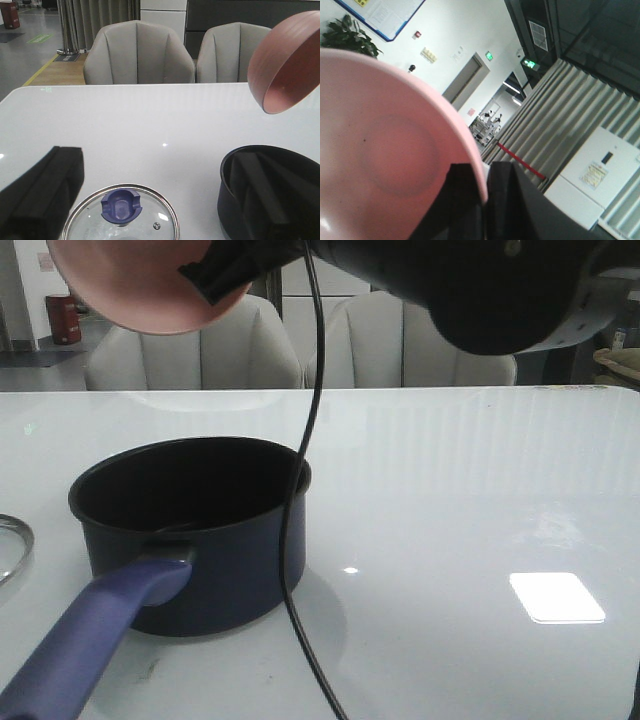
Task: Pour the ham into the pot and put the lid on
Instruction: 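Carry the empty pink bowl back and set it on the table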
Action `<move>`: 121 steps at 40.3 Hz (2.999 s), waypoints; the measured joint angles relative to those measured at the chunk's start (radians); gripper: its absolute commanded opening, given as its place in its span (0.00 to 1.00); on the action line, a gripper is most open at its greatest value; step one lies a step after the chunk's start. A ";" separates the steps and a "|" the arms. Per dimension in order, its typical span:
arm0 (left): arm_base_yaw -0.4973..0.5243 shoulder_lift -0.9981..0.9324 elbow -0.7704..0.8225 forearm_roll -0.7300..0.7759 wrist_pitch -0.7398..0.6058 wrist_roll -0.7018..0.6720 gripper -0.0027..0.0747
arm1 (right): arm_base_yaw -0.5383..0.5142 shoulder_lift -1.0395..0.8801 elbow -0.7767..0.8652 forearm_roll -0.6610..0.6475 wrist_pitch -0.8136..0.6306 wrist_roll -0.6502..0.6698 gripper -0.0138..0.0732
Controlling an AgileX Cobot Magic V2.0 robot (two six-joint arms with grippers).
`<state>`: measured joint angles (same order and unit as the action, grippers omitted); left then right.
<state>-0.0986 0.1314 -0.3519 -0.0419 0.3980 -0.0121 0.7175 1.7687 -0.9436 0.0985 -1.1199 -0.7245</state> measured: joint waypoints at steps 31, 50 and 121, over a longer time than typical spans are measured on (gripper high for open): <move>0.000 0.000 0.000 0.000 0.001 -0.002 0.86 | -0.017 -0.276 0.000 0.417 0.954 0.112 0.32; 0.000 0.000 0.000 0.000 0.001 -0.002 0.86 | -0.356 -0.377 0.000 0.481 1.452 0.126 0.32; 0.000 0.000 0.000 0.000 0.001 -0.002 0.86 | -0.757 -0.049 -0.185 0.065 1.904 0.616 0.58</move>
<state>-0.0986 0.1314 -0.3519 -0.0415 0.3995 -0.0138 -0.0392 1.7197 -1.1287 0.1633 0.7839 -0.1080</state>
